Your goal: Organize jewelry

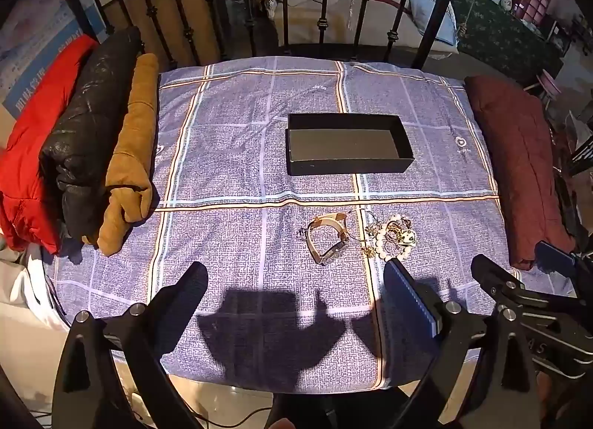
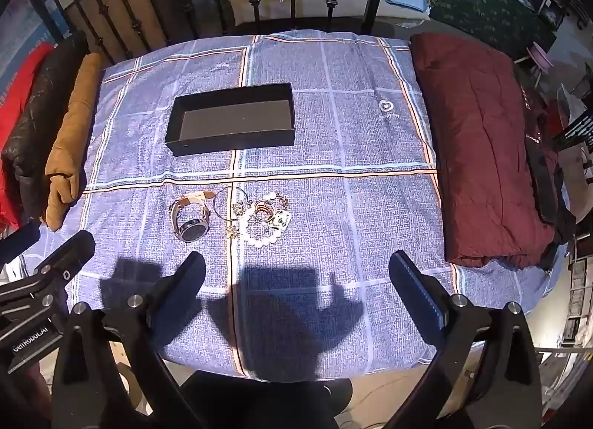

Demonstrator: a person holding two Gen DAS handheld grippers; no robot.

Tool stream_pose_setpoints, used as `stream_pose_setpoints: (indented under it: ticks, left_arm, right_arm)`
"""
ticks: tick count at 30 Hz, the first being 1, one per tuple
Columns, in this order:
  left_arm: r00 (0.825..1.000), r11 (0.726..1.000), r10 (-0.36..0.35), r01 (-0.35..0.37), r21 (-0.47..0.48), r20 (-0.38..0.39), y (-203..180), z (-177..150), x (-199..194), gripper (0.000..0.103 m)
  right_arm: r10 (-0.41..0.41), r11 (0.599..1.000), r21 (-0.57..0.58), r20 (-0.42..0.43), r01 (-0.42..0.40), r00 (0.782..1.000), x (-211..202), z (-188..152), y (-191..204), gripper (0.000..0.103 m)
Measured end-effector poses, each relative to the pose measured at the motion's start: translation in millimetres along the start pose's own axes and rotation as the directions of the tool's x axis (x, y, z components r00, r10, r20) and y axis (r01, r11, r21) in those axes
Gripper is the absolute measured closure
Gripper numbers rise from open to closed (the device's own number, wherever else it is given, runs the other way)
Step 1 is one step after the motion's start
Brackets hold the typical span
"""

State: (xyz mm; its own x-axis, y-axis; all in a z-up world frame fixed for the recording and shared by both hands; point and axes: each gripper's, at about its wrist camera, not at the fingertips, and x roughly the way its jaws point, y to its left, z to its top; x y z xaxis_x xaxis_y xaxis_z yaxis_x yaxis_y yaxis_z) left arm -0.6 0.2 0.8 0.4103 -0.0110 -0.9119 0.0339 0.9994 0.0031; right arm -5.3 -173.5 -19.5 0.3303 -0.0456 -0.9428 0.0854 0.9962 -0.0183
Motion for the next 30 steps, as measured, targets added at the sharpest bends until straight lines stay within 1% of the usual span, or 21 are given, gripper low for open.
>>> stream_pose_setpoints:
  ticks: [3, 8, 10, 18, 30]
  left_arm:
    - [1.000, 1.000, 0.007, -0.007, -0.001, 0.004, 0.1, -1.2, -1.1, 0.009]
    - [1.000, 1.000, 0.017, -0.017, -0.011, 0.010, 2.2, -7.4, -4.2, 0.007]
    - [1.000, 1.000, 0.023, -0.023, -0.006, -0.010, 1.5, 2.4, -1.6, 0.007]
    - [0.999, 0.999, 0.043, -0.043, 0.011, -0.012, -0.5, 2.8, -1.8, 0.007]
    - [0.999, 0.999, 0.045, -0.045, 0.018, -0.010, -0.3, 4.1, -4.9, 0.007]
  right_arm:
    - [0.006, 1.000, 0.002, 0.002, -0.006, 1.000, 0.8, -2.0, -0.1, 0.005]
    - [0.014, 1.000, 0.008, 0.008, -0.014, 1.000, -6.2, 5.5, 0.8, 0.005]
    - [0.016, 1.000, 0.009, 0.012, -0.016, 1.000, -5.1, 7.6, 0.1, 0.005]
    - [0.023, 1.000, 0.006, 0.021, -0.024, 1.000, -5.2, 6.6, 0.0, 0.005]
    - [0.027, 1.000, 0.008, 0.032, -0.027, 0.999, -9.0, 7.7, -0.3, 0.005]
